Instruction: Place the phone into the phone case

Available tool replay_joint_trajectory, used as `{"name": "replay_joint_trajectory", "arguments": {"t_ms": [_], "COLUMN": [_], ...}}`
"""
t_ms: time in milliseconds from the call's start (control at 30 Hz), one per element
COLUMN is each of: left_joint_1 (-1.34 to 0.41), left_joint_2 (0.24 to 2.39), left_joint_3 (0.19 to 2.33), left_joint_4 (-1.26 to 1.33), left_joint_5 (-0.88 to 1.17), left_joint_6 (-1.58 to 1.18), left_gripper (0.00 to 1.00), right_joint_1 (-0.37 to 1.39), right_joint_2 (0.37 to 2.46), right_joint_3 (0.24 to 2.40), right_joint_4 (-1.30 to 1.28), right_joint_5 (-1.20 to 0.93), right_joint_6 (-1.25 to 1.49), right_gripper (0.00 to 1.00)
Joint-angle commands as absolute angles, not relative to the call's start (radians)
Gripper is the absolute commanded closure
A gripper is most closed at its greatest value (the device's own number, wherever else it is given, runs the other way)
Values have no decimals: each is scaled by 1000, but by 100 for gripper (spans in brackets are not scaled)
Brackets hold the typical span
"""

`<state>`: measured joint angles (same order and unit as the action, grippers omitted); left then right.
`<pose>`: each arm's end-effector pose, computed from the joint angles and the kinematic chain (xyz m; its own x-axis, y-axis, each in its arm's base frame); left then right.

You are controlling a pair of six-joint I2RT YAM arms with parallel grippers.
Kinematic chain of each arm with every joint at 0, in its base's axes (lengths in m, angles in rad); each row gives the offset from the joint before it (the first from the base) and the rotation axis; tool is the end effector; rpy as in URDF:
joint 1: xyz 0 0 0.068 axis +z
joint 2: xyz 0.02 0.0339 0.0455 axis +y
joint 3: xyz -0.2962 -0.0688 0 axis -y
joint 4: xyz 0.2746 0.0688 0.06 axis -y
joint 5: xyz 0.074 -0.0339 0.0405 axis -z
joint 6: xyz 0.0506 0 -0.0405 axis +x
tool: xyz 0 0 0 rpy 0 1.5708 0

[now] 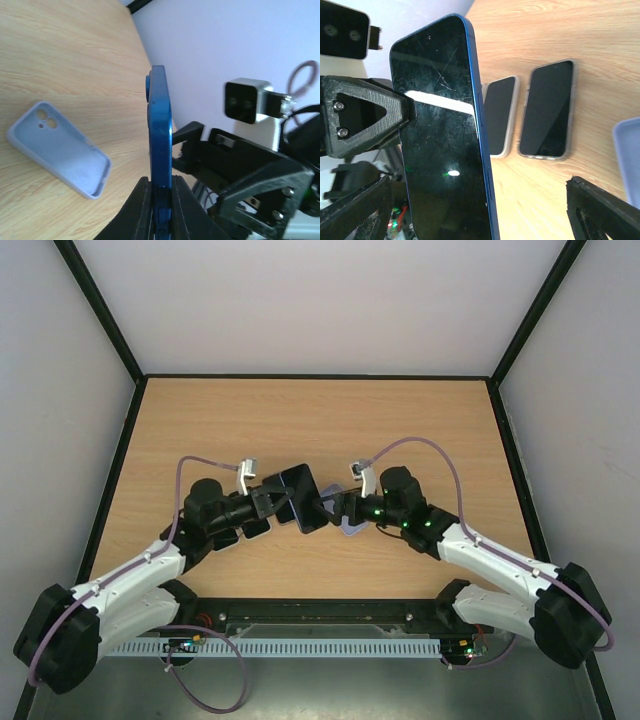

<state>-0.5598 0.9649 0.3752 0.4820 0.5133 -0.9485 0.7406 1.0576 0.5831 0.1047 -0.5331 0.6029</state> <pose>0.1820 -0.1433 0.2414 -0.7651 -0.3559 -0.5366 0.4368 0.3255 -0.8386 0.1715 0.1916 0.2570 -0.7475 -0.0217 -0.6639 -0.6155 0.3985 0.6800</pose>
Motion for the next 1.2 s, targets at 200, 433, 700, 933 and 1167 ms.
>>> {"name": "replay_joint_trajectory", "arguments": {"t_ms": [200, 433, 700, 933, 1167], "left_joint_1": [-557, -559, -567, -568, -569], "left_joint_2": [838, 829, 857, 864, 883], "left_joint_3": [277, 230, 213, 192, 185], "left_joint_4": [837, 988, 1063, 1033, 923], "left_joint_5": [591, 596, 593, 572, 534], "left_joint_6": [-1089, -1157, -1184, -1163, -1103], "left_gripper": [98, 98, 97, 91, 69], "right_joint_1": [729, 729, 728, 715, 687], "right_joint_2": [1113, 1125, 1134, 1115, 1096], "right_joint_3": [532, 532, 530, 551, 622], "right_joint_4": [446, 542, 573, 470, 221], "right_joint_5": [-786, -851, -885, -873, -818], "right_joint_6": [732, 780, 794, 724, 561], "right_gripper": [27, 54, 76, 98, 98]}}
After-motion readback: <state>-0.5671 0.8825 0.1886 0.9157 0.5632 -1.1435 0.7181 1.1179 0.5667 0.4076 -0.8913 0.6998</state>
